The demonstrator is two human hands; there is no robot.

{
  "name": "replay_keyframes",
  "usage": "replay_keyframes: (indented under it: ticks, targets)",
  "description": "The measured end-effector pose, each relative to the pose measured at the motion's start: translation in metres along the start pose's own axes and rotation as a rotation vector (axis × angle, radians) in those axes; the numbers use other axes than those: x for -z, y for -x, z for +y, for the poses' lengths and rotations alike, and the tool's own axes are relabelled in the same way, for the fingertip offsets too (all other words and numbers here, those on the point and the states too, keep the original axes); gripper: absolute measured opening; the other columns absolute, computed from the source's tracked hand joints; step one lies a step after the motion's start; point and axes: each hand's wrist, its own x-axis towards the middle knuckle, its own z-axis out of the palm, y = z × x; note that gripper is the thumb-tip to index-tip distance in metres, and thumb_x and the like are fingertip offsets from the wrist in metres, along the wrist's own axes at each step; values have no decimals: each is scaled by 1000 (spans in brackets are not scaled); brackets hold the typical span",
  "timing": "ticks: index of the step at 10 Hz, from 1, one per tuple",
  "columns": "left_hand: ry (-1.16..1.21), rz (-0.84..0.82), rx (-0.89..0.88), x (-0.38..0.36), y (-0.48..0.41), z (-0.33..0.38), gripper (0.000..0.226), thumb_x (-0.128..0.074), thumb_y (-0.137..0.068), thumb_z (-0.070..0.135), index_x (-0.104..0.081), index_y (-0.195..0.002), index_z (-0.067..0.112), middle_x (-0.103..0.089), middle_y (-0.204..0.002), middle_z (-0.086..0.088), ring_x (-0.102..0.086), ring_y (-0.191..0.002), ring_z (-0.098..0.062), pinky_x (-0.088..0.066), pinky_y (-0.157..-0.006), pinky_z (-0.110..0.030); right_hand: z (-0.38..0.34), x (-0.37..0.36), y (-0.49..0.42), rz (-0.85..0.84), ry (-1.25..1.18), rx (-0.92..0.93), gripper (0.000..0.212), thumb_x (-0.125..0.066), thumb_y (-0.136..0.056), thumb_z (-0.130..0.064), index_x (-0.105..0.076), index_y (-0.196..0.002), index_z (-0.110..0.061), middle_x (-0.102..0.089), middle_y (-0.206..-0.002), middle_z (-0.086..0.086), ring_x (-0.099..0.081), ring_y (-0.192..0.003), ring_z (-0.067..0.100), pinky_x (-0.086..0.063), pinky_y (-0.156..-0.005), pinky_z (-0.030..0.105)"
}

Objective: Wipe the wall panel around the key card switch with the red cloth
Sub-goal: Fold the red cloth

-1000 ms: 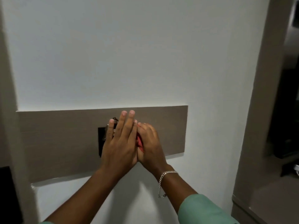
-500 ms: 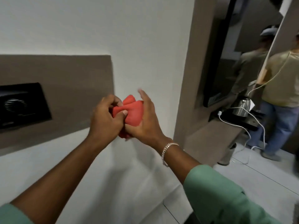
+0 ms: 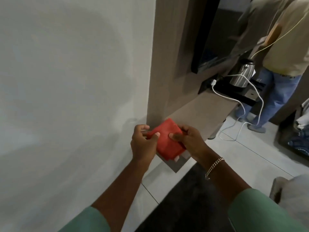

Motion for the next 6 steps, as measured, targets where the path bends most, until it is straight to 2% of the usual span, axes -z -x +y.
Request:
replay_keyframes:
  ticks: [1,2,3,4,5,6]
  targets:
    - [143,-115,198,-51,-30,-40,55,-66,-84,5,-44,-133,19,-60,-127,-11,-63,-107,-25,-55,-95,-43,43,30,-52,131,194,-19,24,-71,-86,-6,-67,-109,-14,-71,-88,-4,-70,-82,18,-61,-71,32]
    - [195,-192,259,-71,-45,-60,62,-63,-87,3,-38,-142,18,-55,-136,-13,-60,-116,-26,-53,-100,-43,68,40,-80,176,298,-18,34,-68,-89,-11,-62,-123,-9,-68,-97,-1,-67,-92,24,-59,-83,42]
    - [240,-221,278,-75,-60,-81,62,-62,-89,3,-37,-144,17,-52,-143,-12,-56,-125,-24,-48,-107,-41,92,39,-112,249,436,36,42,-70,-89,-20,-59,-129,-13,-65,-111,3,-61,-98,20,-49,-84,33]
    - [164,-212,220,-63,-65,-86,58,-61,-90,3,-41,-144,14,-52,-145,-11,-55,-128,-23,-46,-108,-38,95,35,-122,303,541,79,43,-70,-87,-19,-59,-128,-13,-66,-119,8,-61,-106,25,-46,-89,31]
    - [-139,-190,60,-36,-67,-77,54,-59,-91,5,-46,-142,13,-52,-147,-7,-50,-134,-20,-41,-110,-30,80,22,-116,414,792,159,46,-66,-89,-24,-55,-132,-14,-56,-136,12,-52,-125,33,-41,-105,41]
    - [-279,-161,-89,-17,-62,-64,52,-56,-93,9,-46,-144,14,-50,-149,-5,-46,-137,-20,-37,-109,-27,67,3,-94,433,910,373,42,-61,-92,-33,-54,-130,-14,-54,-137,12,-48,-124,33,-38,-105,45]
